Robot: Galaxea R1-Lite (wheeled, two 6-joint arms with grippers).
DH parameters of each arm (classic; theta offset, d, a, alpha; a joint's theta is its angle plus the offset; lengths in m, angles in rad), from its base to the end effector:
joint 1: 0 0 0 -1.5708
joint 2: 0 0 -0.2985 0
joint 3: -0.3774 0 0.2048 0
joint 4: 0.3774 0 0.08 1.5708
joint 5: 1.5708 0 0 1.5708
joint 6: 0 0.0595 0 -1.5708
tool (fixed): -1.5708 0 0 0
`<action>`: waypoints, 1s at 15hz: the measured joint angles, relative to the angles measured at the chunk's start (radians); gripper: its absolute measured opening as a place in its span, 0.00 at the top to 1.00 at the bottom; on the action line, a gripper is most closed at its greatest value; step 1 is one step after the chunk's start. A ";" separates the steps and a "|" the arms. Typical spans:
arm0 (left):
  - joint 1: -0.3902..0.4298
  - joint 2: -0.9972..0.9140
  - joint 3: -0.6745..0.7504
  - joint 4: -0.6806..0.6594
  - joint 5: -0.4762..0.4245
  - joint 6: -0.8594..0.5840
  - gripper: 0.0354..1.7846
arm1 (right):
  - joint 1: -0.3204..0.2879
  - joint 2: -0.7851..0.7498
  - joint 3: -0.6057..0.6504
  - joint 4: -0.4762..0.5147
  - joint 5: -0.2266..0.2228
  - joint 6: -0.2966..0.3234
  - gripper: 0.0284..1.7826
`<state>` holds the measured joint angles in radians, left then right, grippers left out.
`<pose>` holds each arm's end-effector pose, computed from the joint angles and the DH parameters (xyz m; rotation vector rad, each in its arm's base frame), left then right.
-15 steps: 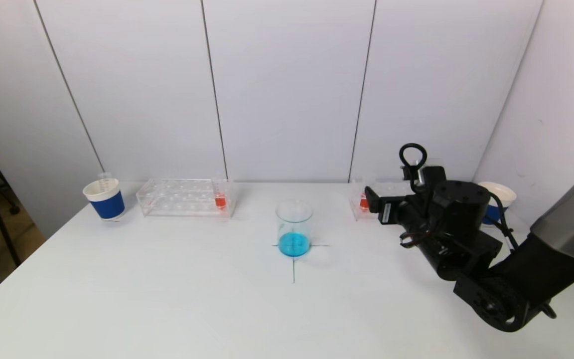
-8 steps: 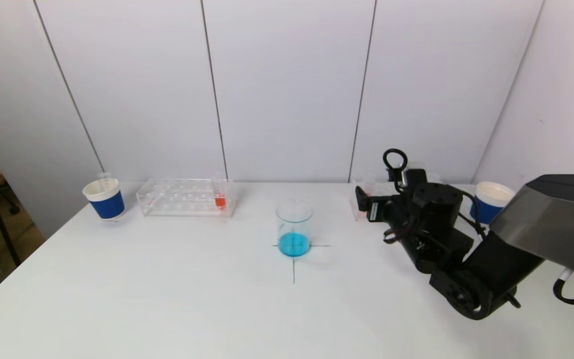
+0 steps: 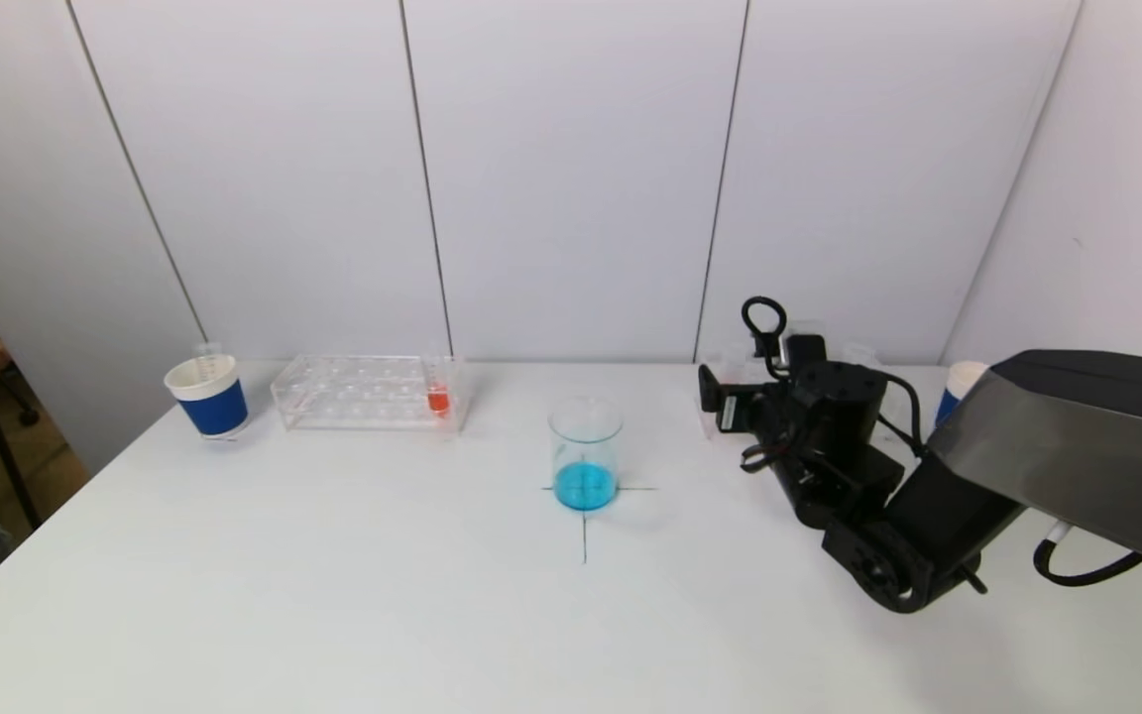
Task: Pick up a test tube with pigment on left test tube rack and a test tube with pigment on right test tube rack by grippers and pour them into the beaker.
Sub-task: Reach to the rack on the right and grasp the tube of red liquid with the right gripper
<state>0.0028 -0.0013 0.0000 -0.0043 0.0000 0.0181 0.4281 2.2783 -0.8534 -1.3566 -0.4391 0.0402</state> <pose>0.0313 0.0001 0.0761 0.0181 -0.0056 0.0029 0.4016 0.1555 0.0403 0.0115 0.0617 -0.0122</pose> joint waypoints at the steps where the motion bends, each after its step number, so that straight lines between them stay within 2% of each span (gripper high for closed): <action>1: 0.000 0.000 0.000 0.000 0.000 0.000 0.01 | -0.001 0.006 -0.010 0.001 0.000 0.000 0.01; 15: 0.000 0.000 0.000 0.000 0.000 0.000 0.01 | -0.011 0.120 -0.170 0.012 -0.003 -0.005 0.01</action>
<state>0.0028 -0.0009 0.0000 -0.0038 0.0000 0.0181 0.4170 2.3985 -1.0236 -1.3447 -0.4426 0.0349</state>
